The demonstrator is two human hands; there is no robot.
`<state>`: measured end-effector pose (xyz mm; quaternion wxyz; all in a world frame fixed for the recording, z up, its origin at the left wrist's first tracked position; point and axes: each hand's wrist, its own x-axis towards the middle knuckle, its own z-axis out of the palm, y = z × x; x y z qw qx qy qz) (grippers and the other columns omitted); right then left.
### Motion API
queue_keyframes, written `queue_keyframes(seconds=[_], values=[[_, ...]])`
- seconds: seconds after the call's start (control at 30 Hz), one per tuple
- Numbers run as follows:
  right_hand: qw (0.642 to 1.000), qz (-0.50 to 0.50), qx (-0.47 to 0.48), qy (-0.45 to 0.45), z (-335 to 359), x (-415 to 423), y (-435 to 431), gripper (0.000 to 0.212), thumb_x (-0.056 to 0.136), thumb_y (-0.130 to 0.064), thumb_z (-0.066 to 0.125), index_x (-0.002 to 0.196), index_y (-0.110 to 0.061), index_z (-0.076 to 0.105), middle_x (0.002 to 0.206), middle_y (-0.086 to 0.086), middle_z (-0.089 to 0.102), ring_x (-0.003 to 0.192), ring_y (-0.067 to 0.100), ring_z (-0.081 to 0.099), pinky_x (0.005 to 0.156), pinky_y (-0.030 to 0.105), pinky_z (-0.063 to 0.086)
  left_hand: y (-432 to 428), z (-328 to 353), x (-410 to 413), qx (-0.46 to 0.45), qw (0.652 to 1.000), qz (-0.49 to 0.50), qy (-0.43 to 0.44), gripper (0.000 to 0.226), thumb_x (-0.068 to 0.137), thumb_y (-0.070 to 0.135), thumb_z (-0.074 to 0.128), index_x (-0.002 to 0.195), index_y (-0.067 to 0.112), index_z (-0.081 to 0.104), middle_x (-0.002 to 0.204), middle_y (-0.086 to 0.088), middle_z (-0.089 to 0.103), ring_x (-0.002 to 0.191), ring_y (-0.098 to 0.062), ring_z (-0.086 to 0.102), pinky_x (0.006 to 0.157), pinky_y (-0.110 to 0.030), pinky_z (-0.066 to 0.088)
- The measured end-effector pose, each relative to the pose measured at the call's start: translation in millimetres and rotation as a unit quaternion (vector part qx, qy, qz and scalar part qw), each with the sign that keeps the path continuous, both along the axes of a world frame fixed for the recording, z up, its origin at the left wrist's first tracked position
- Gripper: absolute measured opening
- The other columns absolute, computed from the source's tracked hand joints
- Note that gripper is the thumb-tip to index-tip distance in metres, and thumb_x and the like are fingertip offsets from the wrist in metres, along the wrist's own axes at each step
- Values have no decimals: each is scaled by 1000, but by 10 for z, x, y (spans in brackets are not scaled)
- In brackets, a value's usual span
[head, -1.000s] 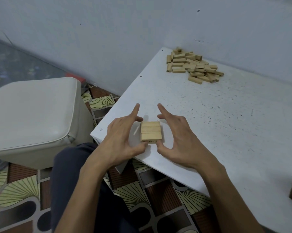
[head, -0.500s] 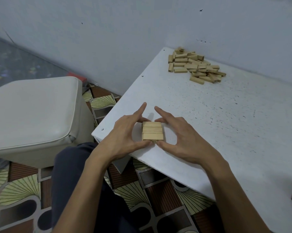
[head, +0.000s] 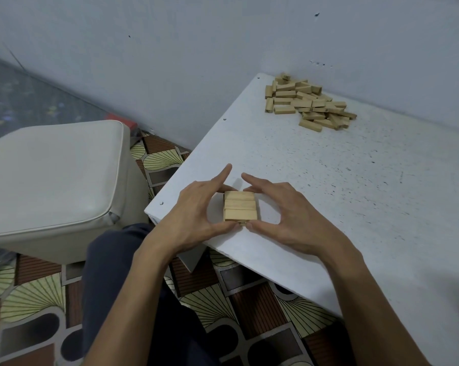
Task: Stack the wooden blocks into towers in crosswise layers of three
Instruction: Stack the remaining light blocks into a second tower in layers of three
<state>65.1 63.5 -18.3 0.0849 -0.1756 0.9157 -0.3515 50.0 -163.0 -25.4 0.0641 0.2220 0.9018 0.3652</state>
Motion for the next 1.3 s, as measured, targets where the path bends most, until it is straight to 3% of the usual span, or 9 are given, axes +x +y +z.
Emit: queue_keyframes(seconds=[0.2,0.3,0.37,0.47,0.57,0.63,0.83,1.0,1.3], values=[[1000,-2,3,-5,44,51,-31,85,87,-41,71,152,-48,17,144,-24,41,130,1,29,103,25,29,9,-8,11,2,1000,-4,9,101,69,68,55,155,36,11,120,44,39,121,5,37,110,-29,27],[999,-27,32,22,25,138,-61,92,83,-60,61,156,-42,8,158,-19,23,146,6,11,117,30,19,-12,-20,52,-19,1000,2,17,110,69,74,52,158,30,4,142,24,43,129,7,28,115,-27,13],[992,-46,100,53,-5,211,-83,95,82,-68,45,158,-33,0,164,-14,8,150,7,-7,123,34,8,-32,-28,97,-77,996,24,38,113,69,79,43,158,25,1,159,10,28,146,-3,13,119,-27,-4],[975,-62,202,68,-63,329,-128,97,81,-70,25,156,-21,-13,165,-5,-13,146,13,-30,124,38,-6,-4,-30,201,-186,979,59,59,115,68,81,22,157,15,-7,166,1,-3,151,-12,-15,116,-28,-21],[967,-69,239,62,-121,413,-212,95,84,-67,16,155,-15,-18,163,2,-24,143,19,-38,121,38,-14,65,-49,309,-252,963,80,54,109,69,75,4,155,11,-17,163,-5,-23,147,-20,-31,112,-32,-27],[966,-70,242,60,-149,443,-254,92,86,-64,14,155,-13,-17,163,3,-25,142,20,-39,121,38,-14,99,-78,350,-253,961,86,66,104,73,71,1,155,10,-14,162,-7,-25,145,-22,-33,111,-32,-28],[968,-62,236,53,-157,475,-320,87,88,-64,2,155,-12,-19,163,4,-25,143,22,-38,123,40,-12,237,-136,448,-237,962,75,109,87,88,56,5,157,3,-1,164,-13,-14,145,-27,-31,112,-37,-25],[972,-58,223,51,-159,462,-323,87,87,-64,2,155,-13,-18,164,2,-22,143,21,-38,120,36,-16,230,-205,460,-251,949,86,167,72,97,42,25,151,-5,24,160,-24,21,148,-42,8,114,-51,3],[976,-53,207,42,-157,465,-327,87,85,-62,4,155,-15,-20,164,-1,-22,142,18,-38,118,32,-19,198,-249,444,-283,936,72,199,63,97,35,31,143,-7,37,150,-25,40,140,-48,30,107,-59,20]])
